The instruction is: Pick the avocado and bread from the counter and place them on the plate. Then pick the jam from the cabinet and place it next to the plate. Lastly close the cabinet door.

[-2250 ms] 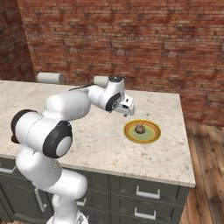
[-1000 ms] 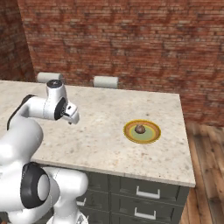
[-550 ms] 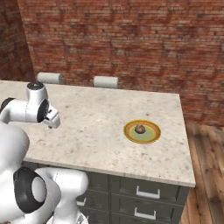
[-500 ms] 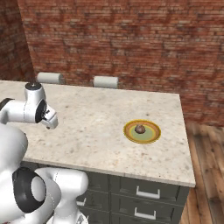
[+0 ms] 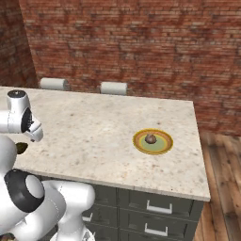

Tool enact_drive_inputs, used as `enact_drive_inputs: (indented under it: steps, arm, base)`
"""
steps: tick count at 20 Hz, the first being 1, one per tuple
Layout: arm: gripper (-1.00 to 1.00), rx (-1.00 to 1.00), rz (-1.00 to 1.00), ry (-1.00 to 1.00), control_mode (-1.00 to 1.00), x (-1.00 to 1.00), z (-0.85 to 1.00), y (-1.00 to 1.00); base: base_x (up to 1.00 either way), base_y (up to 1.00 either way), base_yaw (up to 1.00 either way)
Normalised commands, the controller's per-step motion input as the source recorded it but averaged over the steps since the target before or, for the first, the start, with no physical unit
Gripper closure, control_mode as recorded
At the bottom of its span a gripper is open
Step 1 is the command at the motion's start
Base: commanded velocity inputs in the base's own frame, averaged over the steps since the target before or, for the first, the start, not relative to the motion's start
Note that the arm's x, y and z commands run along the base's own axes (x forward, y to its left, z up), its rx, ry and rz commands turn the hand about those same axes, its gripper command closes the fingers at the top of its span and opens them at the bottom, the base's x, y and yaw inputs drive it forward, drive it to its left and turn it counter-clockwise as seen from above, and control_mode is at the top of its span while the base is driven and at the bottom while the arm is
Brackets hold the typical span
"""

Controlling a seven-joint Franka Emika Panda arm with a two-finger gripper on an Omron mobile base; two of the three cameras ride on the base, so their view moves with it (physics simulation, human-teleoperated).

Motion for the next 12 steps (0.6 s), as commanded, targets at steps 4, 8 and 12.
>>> enact_drive_inputs:
  steps: [4,8,12]
  arm:
    - [-1.0,0.0,0.05,0.01,-1.0,0.0,-0.03,0.41]
    - [-1.0,-0.12,0.11,-0.01,-1.0,-0.05,-0.01,0.04]
    - [-1.0,-0.23,0.09,-0.07,-1.0,-0.2,0.0,0.0]
  base:
    - [0.0,0.0,0.0]
    - [0.0,0.0,0.0]
    - [0.0,0.0,0.0]
